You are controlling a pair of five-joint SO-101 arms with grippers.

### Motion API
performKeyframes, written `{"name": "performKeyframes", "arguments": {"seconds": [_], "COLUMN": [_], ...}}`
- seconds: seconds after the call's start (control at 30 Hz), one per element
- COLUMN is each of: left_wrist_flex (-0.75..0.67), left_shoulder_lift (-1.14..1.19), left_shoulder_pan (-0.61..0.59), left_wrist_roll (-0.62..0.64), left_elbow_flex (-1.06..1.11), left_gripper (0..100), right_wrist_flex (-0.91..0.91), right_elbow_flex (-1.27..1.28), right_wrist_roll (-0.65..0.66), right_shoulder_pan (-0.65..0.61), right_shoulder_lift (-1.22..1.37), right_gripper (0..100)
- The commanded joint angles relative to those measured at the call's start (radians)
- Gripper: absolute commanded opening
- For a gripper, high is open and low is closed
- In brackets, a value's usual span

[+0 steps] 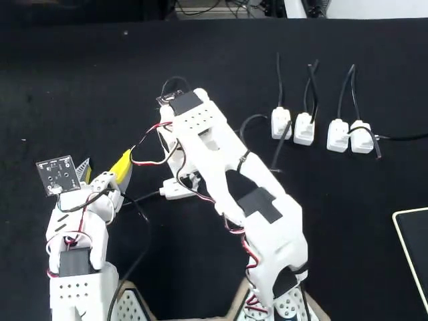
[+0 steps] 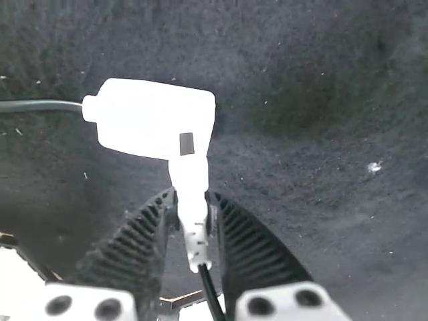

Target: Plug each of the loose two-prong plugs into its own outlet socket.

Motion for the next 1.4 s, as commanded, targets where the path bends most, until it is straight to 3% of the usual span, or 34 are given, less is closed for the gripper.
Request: {"name": "performKeyframes", "arguments": {"seconds": [0.0, 0.2, 0.5, 0.63, 0.73, 0.97, 1.13, 1.37], "left_wrist_flex": [0.000, 0.000, -0.002, 0.038, 0.124, 0.130, 0.123, 0.017], "left_shoulder_lift": [-0.023, -0.023, -0.023, -0.015, -0.014, -0.002, 0.169, 0.667], "left_shoulder_pan": [-0.007, -0.008, -0.002, 0.008, 0.067, 0.094, 0.122, 0.124], "left_wrist_roll": [-0.002, -0.002, -0.002, -0.015, -0.095, -0.149, -0.176, -0.176], "left_elbow_flex": [0.016, 0.016, 0.016, 0.004, -0.042, -0.048, -0.127, -0.335], "left_gripper": [32, 32, 32, 32, 29, 26, 28, 28], "right_wrist_flex": [0.035, 0.035, 0.035, 0.035, 0.034, 0.032, 0.028, 0.028], "right_elbow_flex": [-0.038, -0.013, 0.278, 0.363, 0.414, 0.599, 0.699, 0.704], "right_wrist_roll": [0.000, 0.014, 0.207, 0.250, 0.315, 0.448, 0.531, 0.546], "right_shoulder_pan": [-0.008, -0.009, 0.003, 0.071, 0.155, 0.299, 0.388, 0.474], "right_shoulder_lift": [-0.015, -0.134, -0.295, -0.317, -0.412, -0.717, -0.897, -0.949], "right_gripper": [1.1, 1.1, 1.1, 1.1, 1.1, 1.1, 1.1, 1.1]}}
